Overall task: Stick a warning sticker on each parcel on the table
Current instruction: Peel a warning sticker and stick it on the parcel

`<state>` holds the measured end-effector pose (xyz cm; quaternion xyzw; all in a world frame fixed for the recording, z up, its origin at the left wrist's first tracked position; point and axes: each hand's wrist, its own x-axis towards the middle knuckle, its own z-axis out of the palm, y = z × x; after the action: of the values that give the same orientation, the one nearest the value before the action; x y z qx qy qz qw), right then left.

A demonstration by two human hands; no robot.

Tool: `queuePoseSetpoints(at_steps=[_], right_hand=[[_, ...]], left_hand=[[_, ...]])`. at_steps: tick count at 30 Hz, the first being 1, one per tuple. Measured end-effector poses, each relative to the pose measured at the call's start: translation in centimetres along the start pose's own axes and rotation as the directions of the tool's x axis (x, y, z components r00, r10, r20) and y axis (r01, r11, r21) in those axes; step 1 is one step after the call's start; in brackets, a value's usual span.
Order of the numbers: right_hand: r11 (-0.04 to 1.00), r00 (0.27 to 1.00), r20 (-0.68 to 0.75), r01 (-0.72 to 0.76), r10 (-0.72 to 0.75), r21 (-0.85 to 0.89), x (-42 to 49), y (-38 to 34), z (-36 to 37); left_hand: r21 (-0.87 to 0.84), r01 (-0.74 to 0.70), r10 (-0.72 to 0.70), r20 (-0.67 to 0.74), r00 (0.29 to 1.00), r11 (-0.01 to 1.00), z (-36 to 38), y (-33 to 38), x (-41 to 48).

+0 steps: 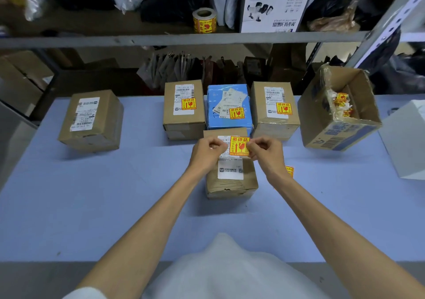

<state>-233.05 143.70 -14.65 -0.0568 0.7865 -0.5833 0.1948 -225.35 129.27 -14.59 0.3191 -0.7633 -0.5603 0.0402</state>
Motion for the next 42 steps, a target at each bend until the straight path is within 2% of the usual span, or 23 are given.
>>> queuePoseSetpoints(at_steps=[8,19,24,34,42], right_hand=[[0.999,0.997,0.074,0.0,0.003,-0.037,-0.4,1.5,-0.4],[0.997,0.995,0.097,-0.014,0.022,-0.074,-0.5,3.0,-0.7],[0.985,0.998,0.067,0.01,0.001,-0.171,-0.5,3.5,-0.4],[0.923,0.997,0.056,0.064,-0.047,-0.38,-0.2,4.0,0.0],[0.87,0.995,0.074,0.101,-0.074,-0.483,0.1,3.9,0.2]], left_hand=[[-0.209,0.055,-0.068,-0.052,0.996,0.976,2.1,-1.1,-0.7],[-0.126,0.086,-0.096,-0.07,0.993,0.988,2.8,-2.4,-1.1],[-0.06,0.111,-0.116,-0.078,0.99,0.992,3.0,-2.7,-1.2],[0.161,0.089,-0.069,-0.124,0.99,0.983,3.5,-3.0,-0.8],[0.264,0.031,-0.015,-0.065,0.998,0.964,3.5,-2.9,-0.5]])
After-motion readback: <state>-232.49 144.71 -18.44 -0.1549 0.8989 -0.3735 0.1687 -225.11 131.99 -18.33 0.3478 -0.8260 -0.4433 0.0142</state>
